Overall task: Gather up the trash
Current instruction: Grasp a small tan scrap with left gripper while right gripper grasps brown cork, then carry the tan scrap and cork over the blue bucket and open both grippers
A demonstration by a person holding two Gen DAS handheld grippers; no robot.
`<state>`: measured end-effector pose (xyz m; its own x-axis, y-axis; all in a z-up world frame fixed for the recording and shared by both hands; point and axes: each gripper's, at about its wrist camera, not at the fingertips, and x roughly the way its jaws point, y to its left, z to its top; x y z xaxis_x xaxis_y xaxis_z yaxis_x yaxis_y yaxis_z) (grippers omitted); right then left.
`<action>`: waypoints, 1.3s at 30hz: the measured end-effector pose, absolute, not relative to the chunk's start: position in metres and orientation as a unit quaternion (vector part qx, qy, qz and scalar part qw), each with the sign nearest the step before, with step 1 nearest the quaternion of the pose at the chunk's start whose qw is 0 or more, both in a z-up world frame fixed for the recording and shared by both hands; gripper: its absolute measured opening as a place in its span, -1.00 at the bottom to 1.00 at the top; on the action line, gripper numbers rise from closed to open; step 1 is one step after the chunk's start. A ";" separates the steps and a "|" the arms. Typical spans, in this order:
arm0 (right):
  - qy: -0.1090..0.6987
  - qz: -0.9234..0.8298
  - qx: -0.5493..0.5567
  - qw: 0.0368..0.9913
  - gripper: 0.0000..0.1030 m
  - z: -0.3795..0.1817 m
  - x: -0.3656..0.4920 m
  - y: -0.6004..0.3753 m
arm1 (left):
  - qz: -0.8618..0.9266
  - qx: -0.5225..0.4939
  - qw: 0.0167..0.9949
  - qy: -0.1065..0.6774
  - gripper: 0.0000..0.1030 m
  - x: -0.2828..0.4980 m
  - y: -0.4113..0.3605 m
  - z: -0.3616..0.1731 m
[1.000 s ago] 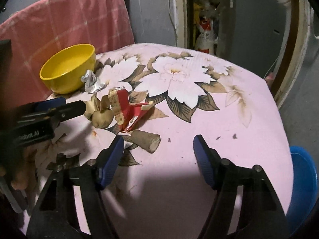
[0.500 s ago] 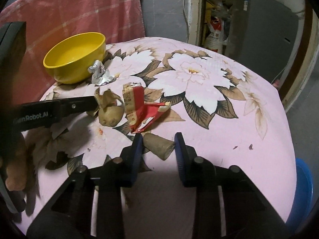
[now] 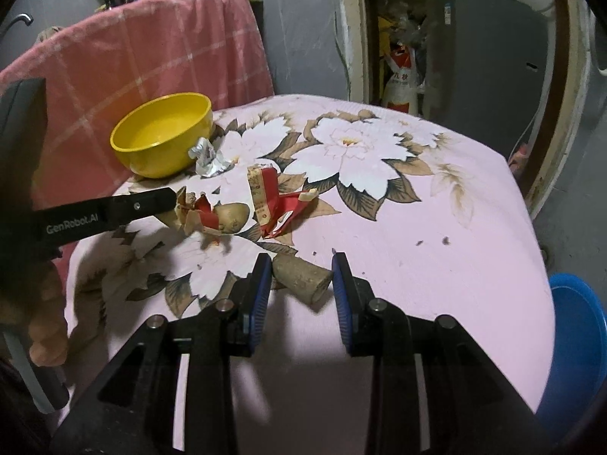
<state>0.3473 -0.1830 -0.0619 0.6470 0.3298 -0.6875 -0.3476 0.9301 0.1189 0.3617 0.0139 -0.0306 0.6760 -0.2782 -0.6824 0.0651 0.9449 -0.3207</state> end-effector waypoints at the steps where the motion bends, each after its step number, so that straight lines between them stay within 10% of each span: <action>1: 0.372 0.186 -0.009 0.910 0.12 -0.059 0.344 -0.186 | -0.096 -0.137 0.907 0.386 -0.94 0.358 0.013 -0.027; 24: 0.083 0.068 0.022 0.994 0.12 0.059 0.226 -0.285 | -0.223 -0.113 0.949 0.191 -0.94 0.288 -0.101 0.081; 39: 0.062 -0.053 0.047 0.996 0.13 0.063 0.184 -0.402 | -0.319 -0.082 0.927 0.177 -0.94 0.280 -0.227 0.095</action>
